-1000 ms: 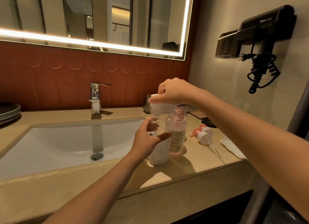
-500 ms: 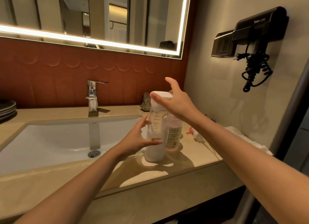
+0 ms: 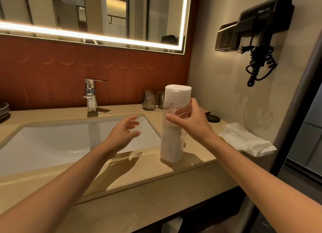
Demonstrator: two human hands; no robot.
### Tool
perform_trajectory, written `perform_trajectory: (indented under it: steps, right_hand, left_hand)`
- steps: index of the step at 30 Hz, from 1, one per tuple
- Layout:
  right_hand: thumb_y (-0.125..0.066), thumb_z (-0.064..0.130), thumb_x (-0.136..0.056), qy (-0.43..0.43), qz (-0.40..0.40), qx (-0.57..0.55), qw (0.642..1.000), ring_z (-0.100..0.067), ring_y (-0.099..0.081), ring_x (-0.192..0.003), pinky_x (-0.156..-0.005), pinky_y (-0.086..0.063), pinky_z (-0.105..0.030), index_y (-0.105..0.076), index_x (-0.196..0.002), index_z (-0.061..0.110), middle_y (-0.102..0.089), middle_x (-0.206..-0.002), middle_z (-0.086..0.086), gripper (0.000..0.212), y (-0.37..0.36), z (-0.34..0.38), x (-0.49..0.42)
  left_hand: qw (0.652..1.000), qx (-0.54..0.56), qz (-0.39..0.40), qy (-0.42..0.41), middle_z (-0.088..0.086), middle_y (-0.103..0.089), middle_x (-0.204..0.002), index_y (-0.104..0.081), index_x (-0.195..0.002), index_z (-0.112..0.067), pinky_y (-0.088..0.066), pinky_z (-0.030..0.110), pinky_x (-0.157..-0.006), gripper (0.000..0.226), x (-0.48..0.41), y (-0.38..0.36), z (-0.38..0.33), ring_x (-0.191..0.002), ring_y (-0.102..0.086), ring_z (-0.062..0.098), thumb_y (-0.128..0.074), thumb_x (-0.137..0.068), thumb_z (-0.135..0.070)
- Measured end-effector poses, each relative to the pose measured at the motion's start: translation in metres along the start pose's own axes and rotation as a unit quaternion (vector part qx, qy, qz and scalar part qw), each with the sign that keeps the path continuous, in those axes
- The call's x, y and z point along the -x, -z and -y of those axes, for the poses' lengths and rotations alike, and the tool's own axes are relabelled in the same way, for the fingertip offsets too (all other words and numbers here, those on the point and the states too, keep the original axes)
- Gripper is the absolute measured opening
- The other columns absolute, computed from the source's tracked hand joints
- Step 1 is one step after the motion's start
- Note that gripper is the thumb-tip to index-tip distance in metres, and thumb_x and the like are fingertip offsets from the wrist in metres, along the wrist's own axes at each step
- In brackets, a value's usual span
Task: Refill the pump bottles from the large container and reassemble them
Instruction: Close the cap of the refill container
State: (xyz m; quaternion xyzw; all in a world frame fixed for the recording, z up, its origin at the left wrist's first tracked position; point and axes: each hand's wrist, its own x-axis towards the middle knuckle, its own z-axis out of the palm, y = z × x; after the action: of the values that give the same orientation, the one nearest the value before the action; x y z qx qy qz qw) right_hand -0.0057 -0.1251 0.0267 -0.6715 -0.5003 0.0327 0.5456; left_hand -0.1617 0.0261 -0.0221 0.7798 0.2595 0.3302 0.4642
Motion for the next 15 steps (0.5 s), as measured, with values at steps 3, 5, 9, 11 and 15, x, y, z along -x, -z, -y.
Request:
perform_trajectory:
  steps: [3, 5, 9, 11, 15]
  right_hand:
    - [-0.075, 0.041, -0.072, -0.002, -0.024, 0.034, 0.999, -0.014, -0.059, -0.092, -0.072, -0.054, -0.029, -0.040, -0.115, 0.025, -0.058, -0.105, 0.001, 0.058, 0.025, -0.013, 0.002]
    - [-0.074, 0.041, -0.073, -0.015, -0.054, 0.043, 0.997, -0.015, -0.059, -0.092, -0.071, -0.053, -0.029, -0.039, -0.114, 0.024, -0.058, -0.104, -0.001, 0.057, 0.038, -0.024, 0.000]
    - [-0.074, 0.041, -0.073, -0.042, -0.103, 0.043, 0.993, -0.016, -0.056, -0.096, -0.073, -0.048, -0.026, -0.039, -0.118, 0.022, -0.054, -0.108, 0.002, 0.061, 0.050, -0.050, -0.008]
    - [-0.075, 0.042, -0.073, -0.047, -0.122, 0.038, 0.991, -0.015, -0.056, -0.098, -0.079, -0.050, -0.030, -0.039, -0.123, 0.020, -0.055, -0.114, 0.000, 0.066, 0.050, -0.061, -0.016]
    - [-0.075, 0.045, -0.073, -0.046, -0.118, 0.062, 0.990, -0.018, -0.057, -0.100, -0.083, -0.055, -0.044, -0.037, -0.123, 0.020, -0.056, -0.117, -0.002, 0.067, 0.040, -0.074, -0.038]
  left_hand:
    - [0.999, 0.021, -0.026, -0.006, 0.003, -0.050, -0.133, -0.039, -0.139, -0.018, -0.040, 0.028, -0.089, 0.053, -0.006, -0.030, -0.005, -0.123, -0.045, 0.018, -0.057, -0.090, -0.008]
    - [0.998, 0.035, -0.050, -0.007, 0.004, -0.047, -0.136, -0.036, -0.140, -0.018, -0.039, 0.028, -0.089, 0.054, -0.009, -0.049, -0.008, -0.123, -0.044, 0.018, -0.056, -0.091, -0.012]
    - [0.997, 0.057, -0.053, -0.005, 0.003, -0.038, -0.144, -0.028, -0.144, -0.022, -0.038, 0.033, -0.095, 0.067, -0.014, -0.084, -0.011, -0.129, -0.038, 0.020, -0.063, -0.087, -0.025]
    - [0.997, 0.056, -0.058, -0.006, 0.003, -0.033, -0.147, -0.024, -0.144, -0.024, -0.037, 0.035, -0.097, 0.074, -0.016, -0.095, -0.010, -0.131, -0.036, 0.021, -0.066, -0.084, -0.030]
    - [0.995, 0.067, -0.069, -0.007, 0.002, -0.027, -0.151, -0.020, -0.145, -0.027, -0.037, 0.040, -0.100, 0.087, -0.027, -0.106, -0.009, -0.134, -0.032, 0.022, -0.072, -0.076, -0.037]
